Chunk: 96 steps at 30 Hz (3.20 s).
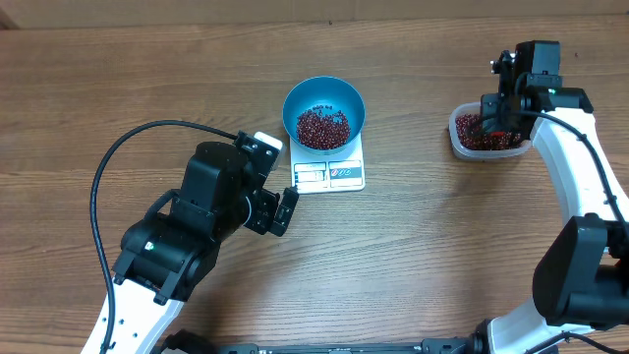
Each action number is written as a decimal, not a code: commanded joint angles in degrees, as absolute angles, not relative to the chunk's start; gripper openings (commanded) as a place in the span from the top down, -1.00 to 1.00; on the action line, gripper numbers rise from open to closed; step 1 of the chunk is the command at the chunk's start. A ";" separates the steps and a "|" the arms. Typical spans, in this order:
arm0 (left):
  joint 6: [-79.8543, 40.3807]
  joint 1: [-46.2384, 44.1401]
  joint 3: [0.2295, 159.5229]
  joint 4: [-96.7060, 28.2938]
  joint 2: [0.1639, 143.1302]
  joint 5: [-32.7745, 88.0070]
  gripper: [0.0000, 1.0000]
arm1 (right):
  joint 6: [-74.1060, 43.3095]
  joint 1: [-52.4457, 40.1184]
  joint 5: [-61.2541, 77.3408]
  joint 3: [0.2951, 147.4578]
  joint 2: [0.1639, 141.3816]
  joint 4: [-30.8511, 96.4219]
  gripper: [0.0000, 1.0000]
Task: Scoop item into bowl and weigh 150g on scale
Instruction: 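Lower the red scoop into the beans and drag it to refill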
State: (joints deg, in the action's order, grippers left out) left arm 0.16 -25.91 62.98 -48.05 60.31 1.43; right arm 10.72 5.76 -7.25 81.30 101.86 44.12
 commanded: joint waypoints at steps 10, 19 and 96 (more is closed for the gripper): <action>-0.19 -26.28 62.78 -48.01 59.99 1.06 -0.99 | 10.52 8.10 -4.19 81.28 103.85 42.63 0.93; -0.19 -26.28 62.78 -48.01 59.99 1.06 -0.99 | 10.55 8.75 -2.35 81.28 104.84 42.63 0.93; -0.19 -26.28 62.78 -48.01 59.99 1.06 -0.99 | 16.80 20.01 35.31 80.68 117.40 48.31 0.93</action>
